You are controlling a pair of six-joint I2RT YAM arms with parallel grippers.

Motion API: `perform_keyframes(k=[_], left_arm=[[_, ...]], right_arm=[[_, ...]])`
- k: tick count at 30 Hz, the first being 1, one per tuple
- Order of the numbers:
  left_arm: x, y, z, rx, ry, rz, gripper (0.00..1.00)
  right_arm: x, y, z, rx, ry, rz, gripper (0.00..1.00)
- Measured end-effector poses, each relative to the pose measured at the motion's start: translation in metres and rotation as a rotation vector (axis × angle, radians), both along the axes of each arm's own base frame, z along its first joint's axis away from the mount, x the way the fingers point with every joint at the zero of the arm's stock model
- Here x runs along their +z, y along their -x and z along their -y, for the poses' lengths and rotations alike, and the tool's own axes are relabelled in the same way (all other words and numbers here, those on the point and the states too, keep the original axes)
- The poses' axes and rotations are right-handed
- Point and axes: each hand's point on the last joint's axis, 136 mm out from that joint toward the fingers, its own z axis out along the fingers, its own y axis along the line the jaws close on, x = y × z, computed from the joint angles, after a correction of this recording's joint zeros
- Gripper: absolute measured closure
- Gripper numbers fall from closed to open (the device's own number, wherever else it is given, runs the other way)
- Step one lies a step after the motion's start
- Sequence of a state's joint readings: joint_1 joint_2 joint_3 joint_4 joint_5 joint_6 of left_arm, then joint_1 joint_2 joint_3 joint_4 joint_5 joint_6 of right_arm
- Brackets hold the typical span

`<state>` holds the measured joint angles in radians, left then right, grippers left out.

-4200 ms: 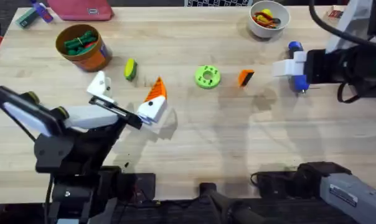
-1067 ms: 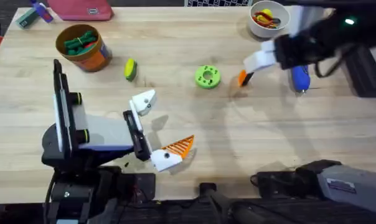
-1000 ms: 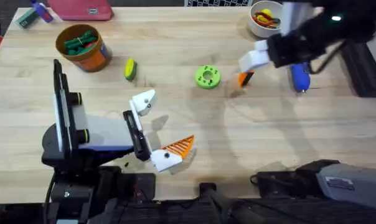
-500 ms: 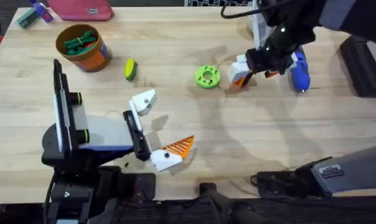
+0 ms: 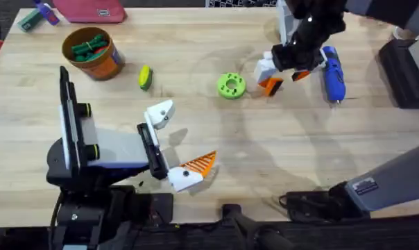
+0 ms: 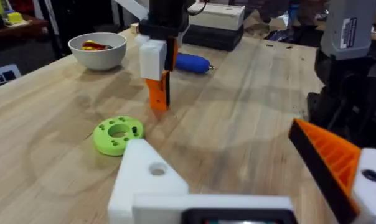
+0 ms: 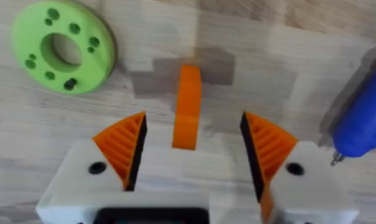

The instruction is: Pick up the gripper from the table and insert it into the empty holder that is missing its gripper. Then pick up a screw, insert it into the mounting hole, and use the screwdriver to tighten it. Finally, clean up the table by picking up the vegetable and placing it into the bucket.

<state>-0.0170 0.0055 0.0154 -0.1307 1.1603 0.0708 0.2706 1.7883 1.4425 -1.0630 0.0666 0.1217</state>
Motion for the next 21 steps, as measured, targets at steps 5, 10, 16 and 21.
perform_keyframes(k=[5,10,16,21], left_arm=[[0.0,0.0,0.0,0.0,0.0,0.0,0.015],[0.0,0.0,0.0,0.0,0.0,0.0,0.014],[0.0,0.0,0.0,0.0,0.0,0.0,0.015],[0.0,0.0,0.0,0.0,0.0,0.0,0.015]], right_arm=[[-0.0033,-0.0002,0.0018,-0.015,0.002,-0.01,0.162],[-0.0033,-0.0002,0.0018,-0.018,0.002,-0.01,0.352],[-0.0066,-0.0003,0.0015,-0.026,0.003,-0.019,0.965],[-0.0062,-0.0007,0.0015,-0.026,0.003,-0.017,0.988]])
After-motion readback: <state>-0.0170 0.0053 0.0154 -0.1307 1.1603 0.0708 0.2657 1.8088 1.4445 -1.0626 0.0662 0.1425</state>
